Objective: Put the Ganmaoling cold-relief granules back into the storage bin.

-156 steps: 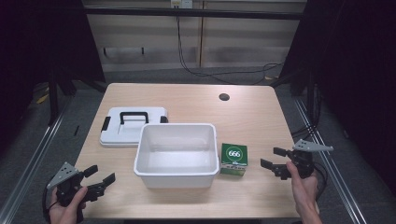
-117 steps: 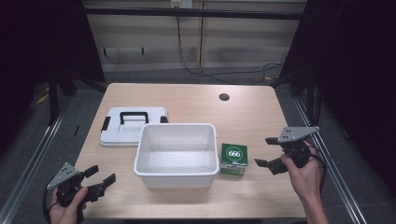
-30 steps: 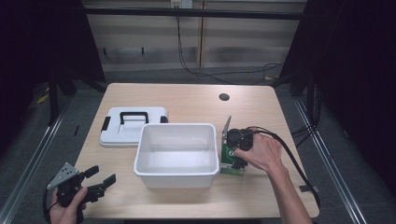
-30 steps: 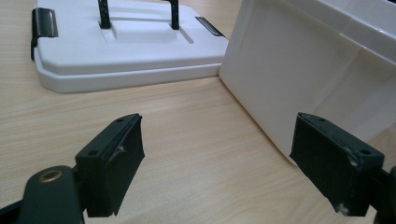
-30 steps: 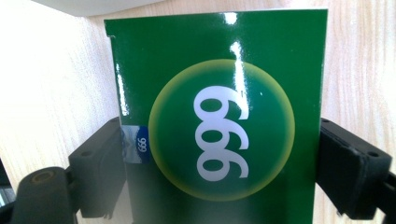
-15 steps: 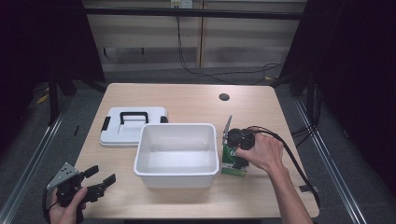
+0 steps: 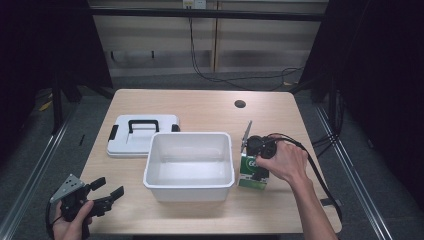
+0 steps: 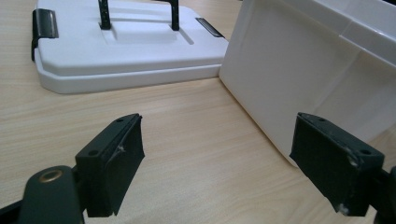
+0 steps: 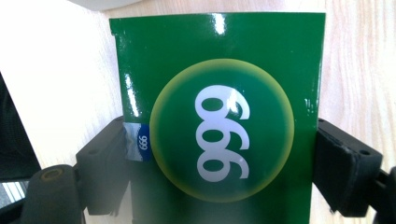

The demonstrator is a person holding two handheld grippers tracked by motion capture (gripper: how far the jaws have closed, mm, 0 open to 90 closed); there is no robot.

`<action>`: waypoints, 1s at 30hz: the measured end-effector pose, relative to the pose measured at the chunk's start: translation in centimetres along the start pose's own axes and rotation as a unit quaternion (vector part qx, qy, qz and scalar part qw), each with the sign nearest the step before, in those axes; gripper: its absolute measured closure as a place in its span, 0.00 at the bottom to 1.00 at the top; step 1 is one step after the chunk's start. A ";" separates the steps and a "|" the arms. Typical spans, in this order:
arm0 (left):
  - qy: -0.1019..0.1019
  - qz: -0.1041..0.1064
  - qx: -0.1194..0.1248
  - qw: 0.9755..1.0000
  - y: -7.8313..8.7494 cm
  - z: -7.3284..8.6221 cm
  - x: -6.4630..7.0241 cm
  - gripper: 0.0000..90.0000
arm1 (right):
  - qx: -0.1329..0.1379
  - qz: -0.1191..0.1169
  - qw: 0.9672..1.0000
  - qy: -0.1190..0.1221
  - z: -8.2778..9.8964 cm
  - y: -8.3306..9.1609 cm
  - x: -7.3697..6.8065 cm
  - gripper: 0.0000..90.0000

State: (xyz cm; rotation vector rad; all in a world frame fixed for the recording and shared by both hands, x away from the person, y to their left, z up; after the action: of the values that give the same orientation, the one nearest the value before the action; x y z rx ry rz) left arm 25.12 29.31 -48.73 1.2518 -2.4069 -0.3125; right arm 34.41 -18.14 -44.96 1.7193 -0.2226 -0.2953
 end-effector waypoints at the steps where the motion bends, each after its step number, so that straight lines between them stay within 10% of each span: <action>1: 0.002 -0.001 0.002 1.000 0.0 0.0 0.0 0.19 | -0.002 0.002 1.000 -0.001 0.0 0.2 0.0 0.18; 30: -0.001 0.002 0.002 1.000 0.0 0.0 0.0 0.19 | 0.006 0.017 1.000 0.008 -1.4 5.2 -0.7 0.18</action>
State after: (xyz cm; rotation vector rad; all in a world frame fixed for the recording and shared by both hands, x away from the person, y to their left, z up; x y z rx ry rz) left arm 25.10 29.32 -48.67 1.2500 -2.4118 -0.3071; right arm 34.24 -17.53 -39.53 1.7280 -0.2411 -0.2556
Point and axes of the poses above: each handheld gripper's, and its own axes: y roughly backward along the jaws, z roughly out of its underside, x roughly to its right, the point moved 4 cm from there along -y, roughly forward along the jaws, and after that the axes turned 4 degrees about x, right-handed, at the moved point
